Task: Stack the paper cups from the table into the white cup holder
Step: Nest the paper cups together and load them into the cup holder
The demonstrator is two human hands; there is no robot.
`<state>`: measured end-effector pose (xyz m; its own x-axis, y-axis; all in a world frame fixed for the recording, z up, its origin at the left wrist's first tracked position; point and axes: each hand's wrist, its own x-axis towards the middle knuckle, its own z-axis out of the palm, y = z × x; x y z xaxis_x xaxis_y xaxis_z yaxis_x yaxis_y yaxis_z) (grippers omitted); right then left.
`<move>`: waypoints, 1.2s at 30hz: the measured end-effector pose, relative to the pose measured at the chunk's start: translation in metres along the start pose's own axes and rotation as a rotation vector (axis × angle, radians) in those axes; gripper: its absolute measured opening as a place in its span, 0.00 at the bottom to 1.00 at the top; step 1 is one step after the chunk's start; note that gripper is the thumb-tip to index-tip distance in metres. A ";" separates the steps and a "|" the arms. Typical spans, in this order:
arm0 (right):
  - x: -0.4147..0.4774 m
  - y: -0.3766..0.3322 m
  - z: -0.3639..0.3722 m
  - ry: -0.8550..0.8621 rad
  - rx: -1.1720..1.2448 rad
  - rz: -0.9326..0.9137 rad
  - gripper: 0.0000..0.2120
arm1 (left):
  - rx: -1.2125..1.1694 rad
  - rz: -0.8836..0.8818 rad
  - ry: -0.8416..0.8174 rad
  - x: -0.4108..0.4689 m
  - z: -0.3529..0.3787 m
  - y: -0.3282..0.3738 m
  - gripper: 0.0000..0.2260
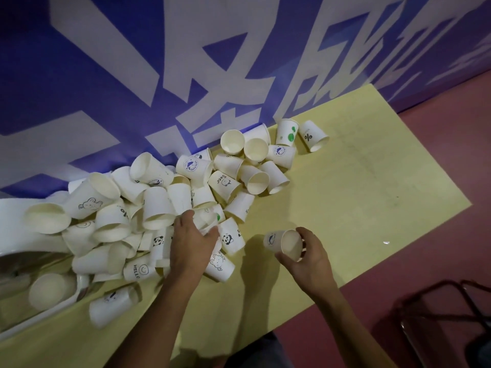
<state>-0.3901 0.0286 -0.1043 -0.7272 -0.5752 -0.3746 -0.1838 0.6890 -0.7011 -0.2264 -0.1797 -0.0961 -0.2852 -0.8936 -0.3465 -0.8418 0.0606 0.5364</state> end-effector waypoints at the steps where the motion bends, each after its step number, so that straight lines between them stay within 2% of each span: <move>1: -0.004 -0.001 0.001 0.012 0.006 -0.005 0.34 | -0.019 0.015 -0.002 -0.002 -0.004 0.000 0.31; 8: -0.025 -0.038 0.005 0.086 -0.021 -0.129 0.33 | -0.257 0.195 0.012 -0.019 -0.046 -0.013 0.34; 14: -0.044 -0.100 0.027 0.060 -0.097 -0.307 0.35 | -0.441 0.298 -0.002 -0.030 -0.094 -0.054 0.30; 17: -0.062 -0.140 0.056 0.020 -0.099 -0.389 0.35 | -0.534 0.327 0.042 -0.041 -0.127 -0.092 0.31; 22: -0.097 -0.192 0.123 -0.061 -0.054 -0.493 0.34 | -0.558 0.343 0.133 -0.060 -0.180 -0.163 0.28; 29: -0.138 -0.237 0.215 -0.144 -0.074 -0.566 0.36 | -0.548 0.290 0.198 -0.078 -0.225 -0.260 0.30; 36: -0.153 -0.253 0.255 -0.157 -0.062 -0.587 0.35 | -0.496 0.198 0.266 -0.063 -0.238 -0.312 0.30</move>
<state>-0.0640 -0.1699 -0.0240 -0.3871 -0.9217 -0.0246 -0.5663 0.2588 -0.7825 0.1629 -0.2479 -0.0587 -0.2362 -0.9712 -0.0329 -0.4514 0.0797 0.8888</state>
